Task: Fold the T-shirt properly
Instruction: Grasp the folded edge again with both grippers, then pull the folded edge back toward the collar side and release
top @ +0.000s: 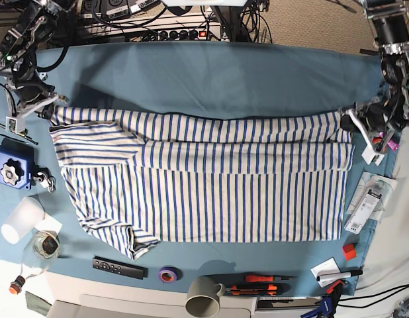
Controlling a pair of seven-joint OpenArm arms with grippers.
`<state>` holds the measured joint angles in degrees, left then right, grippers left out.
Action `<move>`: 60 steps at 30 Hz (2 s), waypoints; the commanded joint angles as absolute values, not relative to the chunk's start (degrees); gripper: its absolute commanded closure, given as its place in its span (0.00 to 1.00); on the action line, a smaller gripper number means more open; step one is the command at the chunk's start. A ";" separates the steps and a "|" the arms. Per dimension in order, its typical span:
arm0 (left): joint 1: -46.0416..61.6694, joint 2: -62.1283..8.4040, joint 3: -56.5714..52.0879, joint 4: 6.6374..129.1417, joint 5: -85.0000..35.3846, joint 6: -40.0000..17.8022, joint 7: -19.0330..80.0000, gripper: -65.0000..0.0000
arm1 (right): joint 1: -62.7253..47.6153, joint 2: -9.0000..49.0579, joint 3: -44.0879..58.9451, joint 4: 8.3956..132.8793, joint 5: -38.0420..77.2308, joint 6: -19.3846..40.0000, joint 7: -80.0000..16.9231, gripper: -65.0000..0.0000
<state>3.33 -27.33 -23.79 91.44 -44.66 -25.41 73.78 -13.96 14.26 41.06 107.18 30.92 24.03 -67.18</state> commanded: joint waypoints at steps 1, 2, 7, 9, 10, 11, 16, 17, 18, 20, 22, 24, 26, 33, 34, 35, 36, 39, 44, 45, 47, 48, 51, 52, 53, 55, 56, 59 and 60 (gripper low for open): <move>3.86 -29.32 -24.29 93.60 -44.77 -25.56 73.89 1.00 | -14.39 15.40 41.45 108.40 30.61 23.35 -66.06 1.00; 5.13 -29.93 -24.29 94.89 -44.58 -25.54 73.84 1.00 | -14.90 15.38 41.74 108.38 30.52 22.70 -66.17 1.00; 10.79 -31.40 -25.74 98.76 -44.64 -25.54 73.45 1.00 | -17.47 15.38 44.58 108.38 30.61 22.00 -66.87 1.00; 12.29 -31.40 -27.14 99.29 -44.62 -25.54 73.49 1.00 | -17.85 15.40 46.28 108.38 30.61 22.00 -67.75 1.00; 12.97 -31.35 -28.08 99.35 -44.69 -25.54 73.49 1.00 | -18.06 15.40 47.09 108.38 30.63 22.00 -67.81 1.00; 13.69 -31.29 -29.19 99.39 -44.71 -25.54 73.49 1.00 | -18.26 15.38 47.86 108.38 30.63 21.98 -67.96 1.00; 18.06 -31.27 -34.17 99.39 -47.72 -25.56 73.69 1.00 | -18.92 15.40 50.00 108.38 30.61 22.04 -70.89 1.00; 18.94 -31.27 -34.89 99.39 -47.83 -25.56 73.69 1.00 | -19.29 15.38 50.00 108.38 30.65 22.04 -70.89 1.00; 19.81 -31.27 -35.57 99.39 -47.90 -25.56 73.69 1.00 | -19.55 15.35 49.98 108.38 30.61 22.04 -71.05 1.00; 21.32 -31.27 -36.47 99.39 -48.58 -25.58 73.69 1.00 | -20.08 15.38 50.00 108.38 30.63 22.02 -71.72 1.00; 22.20 -31.24 -36.56 99.39 -49.39 -26.87 73.78 1.00 | -20.16 15.35 50.00 108.38 30.61 22.02 -72.44 1.00; 22.22 -31.05 -36.56 99.39 -50.72 -27.07 74.30 1.00 | -20.16 15.35 50.00 108.38 30.61 22.04 -72.51 1.00; 22.20 -30.96 -36.56 99.39 -51.94 -27.09 74.54 1.00 | -20.16 15.38 50.00 108.38 30.61 22.04 -72.53 1.00; 22.22 -30.98 -36.56 99.39 -52.25 -29.06 75.00 0.91 | -20.25 15.38 49.98 108.38 30.92 24.49 -74.41 1.00; 22.22 -30.98 -36.56 99.39 -52.38 -29.04 75.00 0.84 | -20.49 15.40 49.98 108.38 31.81 24.84 -74.74 0.98; 22.24 -30.98 -36.56 99.39 -52.38 -29.04 75.02 0.77 | -20.88 15.40 49.98 108.38 32.93 25.45 -75.02 0.94; 22.24 -31.00 -36.56 99.39 -52.36 -29.02 75.05 0.72 | -21.39 15.40 49.98 108.38 34.13 26.46 -75.29 0.90; 22.24 -31.00 -36.56 99.39 -52.34 -29.02 75.46 0.68 | -22.65 15.40 50.00 108.38 36.29 27.83 -77.23 0.85; 22.20 -31.03 -36.58 100.18 -51.92 -29.02 75.64 0.68 | -22.83 15.44 50.00 108.40 39.09 27.83 -78.96 0.85; 22.22 -31.03 -36.58 100.73 -51.33 -28.99 75.61 0.68 | -22.83 15.53 50.00 108.40 39.94 27.83 -78.94 0.85; 22.22 -31.14 -36.58 102.08 -49.74 -28.99 75.40 0.68 | -22.85 15.88 50.00 108.40 41.17 27.83 -79.11 0.85; 22.22 -31.16 -36.58 102.65 -49.39 -28.99 74.98 0.68 | -22.85 16.05 50.00 108.40 41.08 27.92 -79.11 0.85; 22.20 -31.31 -36.62 104.07 -48.49 -29.04 72.95 0.68 | -22.85 16.21 50.00 108.40 40.93 29.19 -79.11 0.85; 22.20 -31.31 -36.62 104.62 -47.94 -29.04 72.69 0.68 | -22.85 16.21 50.00 108.40 40.95 29.34 -79.13 0.85; 22.20 -31.29 -36.62 105.14 -47.27 -29.04 72.23 0.68 | -22.85 16.21 50.00 108.40 40.97 29.34 -79.11 0.85; 22.20 -31.31 -36.62 105.78 -45.19 -29.02 70.43 0.68 | -22.83 16.23 50.00 108.40 41.39 29.32 -79.07 0.85; 22.06 -31.31 -36.62 105.97 -44.27 -29.02 69.34 0.68 | -22.83 16.23 50.00 108.40 41.60 29.32 -79.02 0.85; 20.73 -31.29 -36.62 106.06 -43.97 -28.99 67.20 0.68 | -21.52 16.23 50.11 108.47 42.24 29.28 -78.83 0.85; 20.05 -31.29 -36.62 106.06 -44.18 -28.86 66.32 0.68 | -20.88 16.21 50.17 108.55 42.61 29.28 -78.83 0.85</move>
